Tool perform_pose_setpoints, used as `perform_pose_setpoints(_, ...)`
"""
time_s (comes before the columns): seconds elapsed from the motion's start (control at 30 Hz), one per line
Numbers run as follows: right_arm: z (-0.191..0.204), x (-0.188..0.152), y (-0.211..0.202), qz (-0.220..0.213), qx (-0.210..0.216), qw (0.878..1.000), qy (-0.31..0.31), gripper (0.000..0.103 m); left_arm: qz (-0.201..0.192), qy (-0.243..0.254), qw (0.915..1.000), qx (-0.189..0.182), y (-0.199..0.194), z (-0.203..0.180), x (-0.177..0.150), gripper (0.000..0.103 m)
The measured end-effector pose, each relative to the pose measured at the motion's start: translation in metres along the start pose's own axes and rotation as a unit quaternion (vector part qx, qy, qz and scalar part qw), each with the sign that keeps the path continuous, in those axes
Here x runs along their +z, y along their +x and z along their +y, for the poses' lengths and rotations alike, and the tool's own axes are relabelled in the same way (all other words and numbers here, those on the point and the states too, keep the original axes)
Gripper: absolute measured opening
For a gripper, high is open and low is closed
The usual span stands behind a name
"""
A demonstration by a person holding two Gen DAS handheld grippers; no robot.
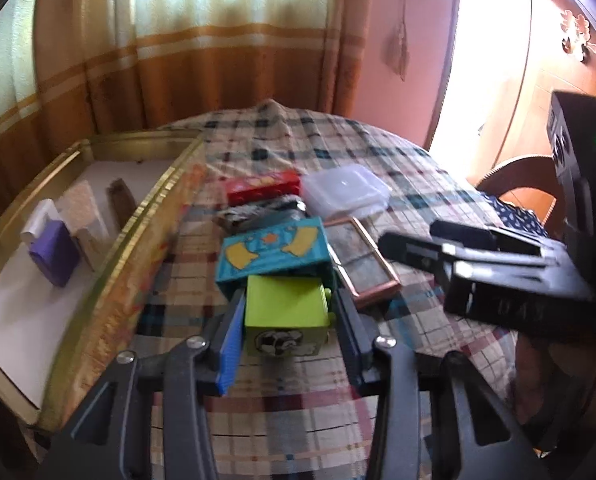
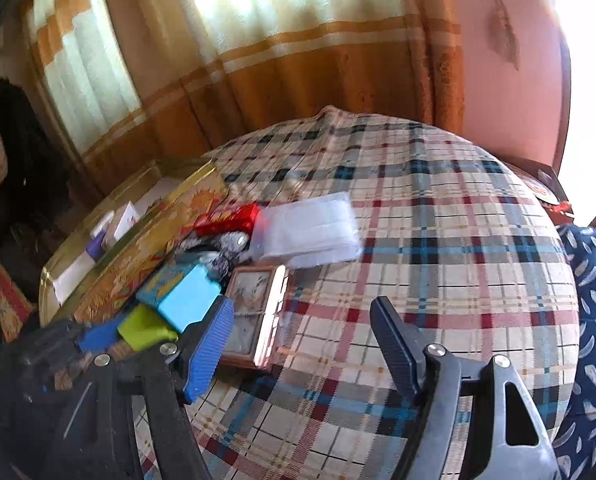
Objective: Organize rigid objects
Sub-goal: 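Grasp the lime-green block with the left tool, then grasp the copper picture frame with the right tool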
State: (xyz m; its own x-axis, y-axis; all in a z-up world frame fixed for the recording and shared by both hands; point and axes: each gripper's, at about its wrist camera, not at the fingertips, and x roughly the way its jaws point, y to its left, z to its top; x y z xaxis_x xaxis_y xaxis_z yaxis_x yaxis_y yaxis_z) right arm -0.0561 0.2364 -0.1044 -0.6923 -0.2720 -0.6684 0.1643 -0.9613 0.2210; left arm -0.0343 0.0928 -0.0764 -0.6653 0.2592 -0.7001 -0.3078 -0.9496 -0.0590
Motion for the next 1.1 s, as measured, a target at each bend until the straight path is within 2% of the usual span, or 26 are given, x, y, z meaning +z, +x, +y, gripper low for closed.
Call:
perform_pose_setpoints(0.13,0.015,-0.002,0.007,0.017,-0.007,0.999,-0.039,0.073,-0.004,-0.018,0.9998,0.007,0.002,0.010,0.000,0.041)
perform_pose_setpoints(0.43,0.022,0.002,0.025,0.057,0.001,0.997,-0.056,0.073,-0.022,-0.037,0.9988,0.025,-0.004,0.016,-0.002,0.041)
perform_pose_setpoints(0.67,0.030,0.003,0.033,0.079,-0.031,0.994,-0.073,0.072,-0.006,-0.052,0.9984,0.020,0.002,0.022,-0.002,0.041)
perform_pose_setpoints(0.73,0.034,0.001,0.033,0.079,-0.035,0.993,-0.085,0.067,-0.004,-0.055,0.9983,0.017,0.004,0.023,-0.002,0.041)
perform_pose_setpoints(0.8,0.041,-0.002,0.032,0.076,-0.036,0.991,-0.107,0.051,-0.004,-0.053,0.9985,0.018,0.003,0.022,-0.003,0.041)
perform_pose_setpoints(0.9,0.043,-0.003,0.031,0.075,-0.036,0.990,-0.112,0.049,-0.006,-0.053,0.9985,0.015,0.002,0.022,-0.003,0.041)
perform_pose_setpoints(1.1,0.031,-0.001,0.027,0.065,-0.014,0.995,-0.078,0.047,-0.012,-0.054,0.9984,0.012,0.000,0.023,-0.004,0.041)
